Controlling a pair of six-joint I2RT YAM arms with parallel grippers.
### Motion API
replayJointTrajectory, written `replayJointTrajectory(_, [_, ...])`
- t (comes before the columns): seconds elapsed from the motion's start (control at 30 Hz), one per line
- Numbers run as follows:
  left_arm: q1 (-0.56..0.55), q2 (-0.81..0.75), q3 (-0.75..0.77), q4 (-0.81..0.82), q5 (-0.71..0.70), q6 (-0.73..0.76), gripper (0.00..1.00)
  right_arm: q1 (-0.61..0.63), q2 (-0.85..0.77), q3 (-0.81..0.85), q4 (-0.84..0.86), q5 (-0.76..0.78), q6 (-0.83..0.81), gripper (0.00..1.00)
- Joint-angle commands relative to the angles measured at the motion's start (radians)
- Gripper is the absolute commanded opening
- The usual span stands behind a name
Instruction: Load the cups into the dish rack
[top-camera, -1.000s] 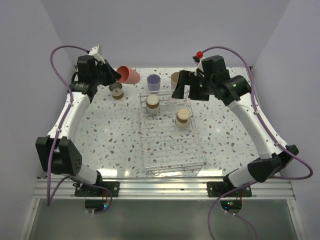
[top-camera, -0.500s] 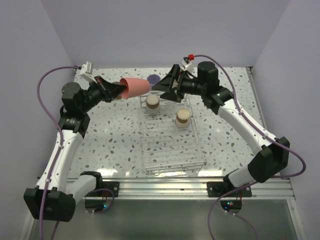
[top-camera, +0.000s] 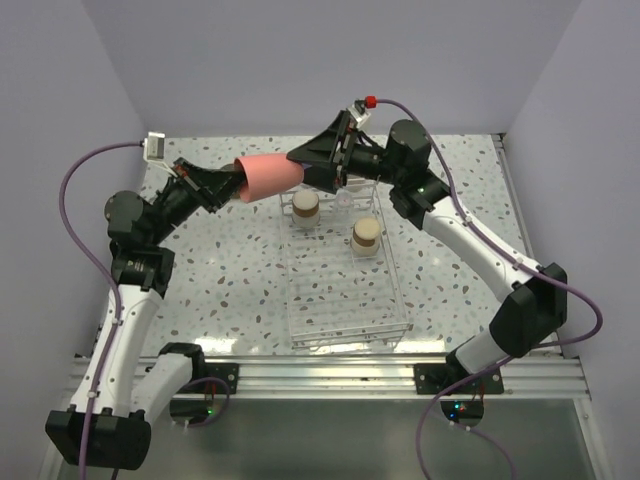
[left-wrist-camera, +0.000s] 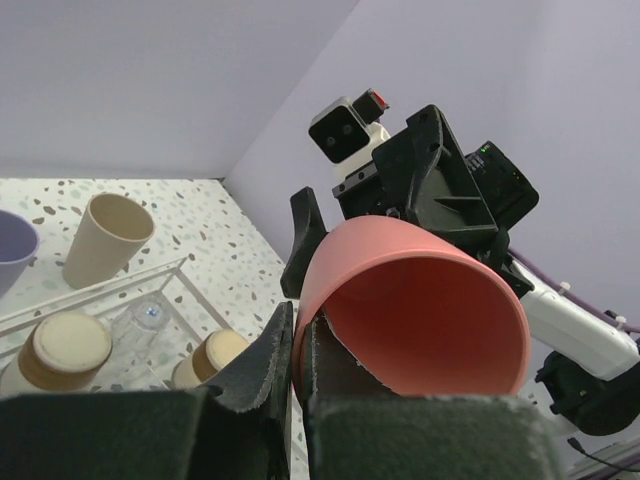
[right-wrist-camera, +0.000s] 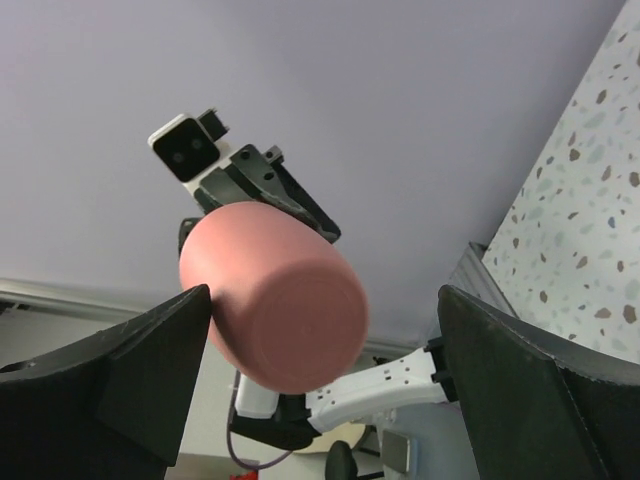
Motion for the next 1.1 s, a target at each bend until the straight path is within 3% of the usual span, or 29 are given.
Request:
replayJointTrajectory(0.0, [0.001,-0.025,-0.046,0.204,0.019,-0.149,0.0,0.037,0.004,0.062,0.06,-0.018,0.031,0.98])
replayJointTrajectory(0.3, [0.001,-0.03,-0.091,0.281,0.011,-0.203,0.0,0.073,-0.028,0.025,0.127,-0.012,0.09,0.98])
replayJointTrajectory(0.4, [0.001,-0.028,-0.105,0.281,0.008,-0.211,0.0,0.08,-0.041,0.012,0.164,-0.002,0.119,0.89])
replayJointTrajectory(0.43, [0.001,-0.028,-0.109,0.276,0.008,-0.209,0.0,0.085,-0.045,0.008,0.176,-0.002,0.122,0.79])
replayJointTrajectory(0.77, [0.001,-0.022,-0.088,0.168,0.011,-0.177,0.02,0.126,-0.063,0.007,0.229,-0.002,0.143,0.34])
replayJointTrajectory(0.8, [0.001,-0.019,-0.072,0.146,0.013,-0.157,0.09,0.128,-0.066,0.004,0.223,-0.001,0.13,0.29])
replayJointTrajectory(0.83, [0.001,-0.019,-0.063,0.122,0.013,-0.145,0.32,0.129,-0.075,-0.001,0.212,0.007,0.125,0.24])
replayJointTrajectory(0.9, [0.001,-0.023,-0.037,0.037,0.005,-0.104,0.57,0.131,-0.084,-0.016,0.201,0.016,0.11,0.1])
replayJointTrajectory(0.93, [0.001,-0.025,-0.029,0.011,0.002,-0.088,0.75,0.131,-0.091,-0.021,0.2,0.021,0.108,0.08])
replayJointTrajectory(1.03, [0.001,-0.039,0.007,-0.119,-0.027,-0.018,0.97,0.129,-0.097,-0.025,0.183,0.022,0.094,0.0])
replayJointTrajectory(1.07, [0.001,-0.046,0.018,-0.192,-0.052,0.002,1.0,0.131,-0.098,-0.022,0.172,0.021,0.087,0.0])
